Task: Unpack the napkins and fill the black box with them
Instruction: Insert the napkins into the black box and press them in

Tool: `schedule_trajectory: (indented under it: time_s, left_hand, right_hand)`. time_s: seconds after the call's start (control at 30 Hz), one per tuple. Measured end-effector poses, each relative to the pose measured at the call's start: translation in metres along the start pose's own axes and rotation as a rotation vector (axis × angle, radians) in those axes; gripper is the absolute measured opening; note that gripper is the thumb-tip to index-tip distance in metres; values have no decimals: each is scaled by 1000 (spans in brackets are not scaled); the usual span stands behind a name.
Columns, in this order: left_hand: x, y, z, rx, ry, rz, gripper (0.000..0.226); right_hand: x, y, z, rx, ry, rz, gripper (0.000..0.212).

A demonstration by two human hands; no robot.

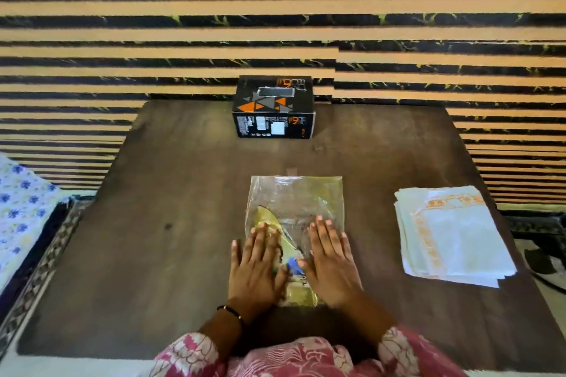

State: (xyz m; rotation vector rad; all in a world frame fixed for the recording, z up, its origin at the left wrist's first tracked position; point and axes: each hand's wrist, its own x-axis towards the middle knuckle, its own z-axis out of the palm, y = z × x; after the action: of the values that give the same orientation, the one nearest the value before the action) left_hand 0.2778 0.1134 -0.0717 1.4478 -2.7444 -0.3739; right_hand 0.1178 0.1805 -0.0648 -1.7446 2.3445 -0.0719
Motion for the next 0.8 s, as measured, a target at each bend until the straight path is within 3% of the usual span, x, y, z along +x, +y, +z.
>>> schedule_trajectory:
  time_s: [0.37,0.53,0.8]
  left_hand:
    - [-21,-167,-28,-10,32,-163,66]
    - [-29,-226,-45,-11,40,-155,66]
    - [-20,-252,-62,-15,13,-118,67]
  right_hand:
    - [51,-156,23,-9,-80,-101,71]
    - [64,-214,29,14,-109,-103,71]
    - [78,-229,17,223,-126,-137,73]
